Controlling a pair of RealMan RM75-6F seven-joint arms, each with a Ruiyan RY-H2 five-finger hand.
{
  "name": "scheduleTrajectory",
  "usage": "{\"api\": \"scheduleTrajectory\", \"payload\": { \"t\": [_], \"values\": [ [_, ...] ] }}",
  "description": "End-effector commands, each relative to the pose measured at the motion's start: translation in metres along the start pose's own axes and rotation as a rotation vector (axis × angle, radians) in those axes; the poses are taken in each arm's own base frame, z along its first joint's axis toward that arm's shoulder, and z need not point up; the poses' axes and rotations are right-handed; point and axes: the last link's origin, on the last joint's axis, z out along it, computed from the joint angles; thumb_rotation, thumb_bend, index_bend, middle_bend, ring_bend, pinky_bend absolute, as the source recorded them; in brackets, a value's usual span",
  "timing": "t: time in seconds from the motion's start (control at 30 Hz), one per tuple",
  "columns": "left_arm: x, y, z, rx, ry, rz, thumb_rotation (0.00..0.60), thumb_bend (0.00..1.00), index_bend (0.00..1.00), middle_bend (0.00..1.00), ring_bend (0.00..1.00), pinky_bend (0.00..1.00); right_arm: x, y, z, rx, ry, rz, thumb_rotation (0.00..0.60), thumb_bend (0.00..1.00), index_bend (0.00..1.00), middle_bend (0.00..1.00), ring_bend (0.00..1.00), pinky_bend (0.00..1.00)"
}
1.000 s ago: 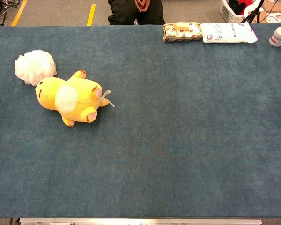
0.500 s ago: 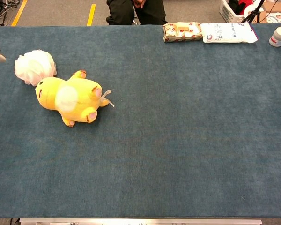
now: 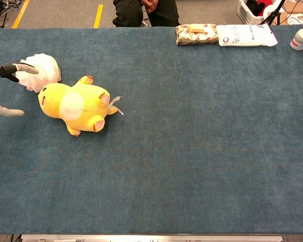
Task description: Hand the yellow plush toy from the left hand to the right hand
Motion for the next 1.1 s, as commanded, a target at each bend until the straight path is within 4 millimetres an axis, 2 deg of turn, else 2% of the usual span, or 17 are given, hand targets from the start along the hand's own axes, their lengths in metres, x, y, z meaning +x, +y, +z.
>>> {"api": "scheduleTrajectory", "payload": {
  "t": [0.03, 0.3, 0.47, 0.73, 0.83, 0.93, 1.1],
  "values": [
    [-0.005, -0.001, 0.01, 0.002, -0.012, -0.022, 0.6, 0.17, 0.11, 0.05, 0.0, 0.18, 0.001, 0.001, -0.001, -0.004, 0.002, 0.0, 0.6, 0.39, 0.02, 0.2, 0.11, 0.19],
    [-0.02, -0.003, 0.026, 0.005, -0.047, -0.043, 0.6, 0.17, 0.15, 0.09, 0.03, 0.21, 0.002, 0.005, -0.005, -0.024, 0.004, 0.001, 0.6, 0.39, 0.02, 0.2, 0.11, 0.19],
    [-0.029, -0.004, 0.029, 0.0, -0.068, -0.074, 0.6, 0.17, 0.18, 0.13, 0.07, 0.24, 0.002, 0.006, -0.006, -0.031, 0.003, 0.002, 0.6, 0.39, 0.02, 0.2, 0.11, 0.19],
    [-0.041, 0.006, 0.042, -0.016, -0.091, -0.154, 0.6, 0.17, 0.23, 0.17, 0.13, 0.32, 0.001, 0.006, -0.006, -0.031, 0.001, 0.003, 0.6, 0.39, 0.02, 0.2, 0.11, 0.19],
    [-0.043, 0.01, 0.049, -0.022, -0.08, -0.18, 0.6, 0.17, 0.29, 0.23, 0.2, 0.39, 0.001, 0.006, -0.007, -0.034, -0.002, 0.003, 0.6, 0.39, 0.02, 0.2, 0.11, 0.19],
    [-0.047, 0.011, 0.055, -0.012, -0.062, -0.195, 0.6, 0.17, 0.42, 0.36, 0.34, 0.47, 0.001, 0.007, -0.007, -0.038, -0.001, 0.003, 0.6, 0.39, 0.02, 0.2, 0.11, 0.19],
    [-0.05, 0.013, 0.062, 0.026, -0.042, -0.276, 0.6, 0.17, 0.54, 0.5, 0.49, 0.68, 0.0, 0.006, -0.006, -0.03, -0.009, 0.006, 0.6, 0.39, 0.02, 0.2, 0.11, 0.19]
  ]
}}
